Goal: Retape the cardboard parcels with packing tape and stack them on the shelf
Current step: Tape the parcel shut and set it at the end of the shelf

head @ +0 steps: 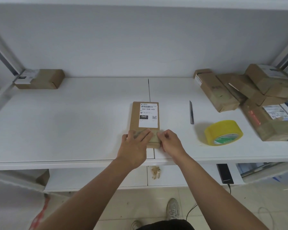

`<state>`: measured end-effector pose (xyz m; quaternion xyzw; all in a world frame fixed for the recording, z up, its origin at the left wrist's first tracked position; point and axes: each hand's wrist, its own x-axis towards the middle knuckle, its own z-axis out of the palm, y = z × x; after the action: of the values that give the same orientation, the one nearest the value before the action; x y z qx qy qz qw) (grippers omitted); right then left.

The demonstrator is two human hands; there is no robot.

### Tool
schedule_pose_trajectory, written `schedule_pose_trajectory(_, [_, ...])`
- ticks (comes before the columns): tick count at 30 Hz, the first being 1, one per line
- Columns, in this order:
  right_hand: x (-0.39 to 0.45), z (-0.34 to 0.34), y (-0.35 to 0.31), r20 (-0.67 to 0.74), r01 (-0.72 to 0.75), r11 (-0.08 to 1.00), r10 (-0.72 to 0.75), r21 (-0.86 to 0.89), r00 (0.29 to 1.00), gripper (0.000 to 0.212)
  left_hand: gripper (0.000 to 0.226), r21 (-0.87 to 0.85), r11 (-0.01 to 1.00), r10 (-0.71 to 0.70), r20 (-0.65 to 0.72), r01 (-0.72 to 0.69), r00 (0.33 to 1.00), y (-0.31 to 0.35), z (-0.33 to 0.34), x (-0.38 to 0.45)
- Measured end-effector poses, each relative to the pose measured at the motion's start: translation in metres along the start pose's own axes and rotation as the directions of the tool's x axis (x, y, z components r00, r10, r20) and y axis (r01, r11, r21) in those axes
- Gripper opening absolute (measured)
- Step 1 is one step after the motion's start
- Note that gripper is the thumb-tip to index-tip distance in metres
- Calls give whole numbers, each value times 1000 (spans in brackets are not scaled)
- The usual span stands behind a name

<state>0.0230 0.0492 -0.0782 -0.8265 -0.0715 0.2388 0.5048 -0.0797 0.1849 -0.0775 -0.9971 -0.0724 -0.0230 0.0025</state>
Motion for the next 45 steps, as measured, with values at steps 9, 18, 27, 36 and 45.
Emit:
schedule_pose_trajectory(9, [-6,12,1,-146,348,821,-453,-453,879,24,60,-31,999,-33,42,34,999,8,-4,0])
schedule_pose_trajectory(18, [-5,14,15,26,487,592,-618,-642,786,46,57,-4,991,-130,53,131,990,21,8,7])
schedule_pose_trajectory(27, [-9,8,29,162,514,491,-593,-703,789,55,69,32,985,-173,74,171,982,23,11,8])
schedule_pose_trajectory(36, [-8,13,31,208,481,532,-492,-697,845,87,65,55,989,-140,88,135,986,15,10,8])
schedule_pose_trajectory(45, [-12,13,21,195,472,600,-468,-645,862,65,58,-4,988,-152,102,153,983,8,11,1])
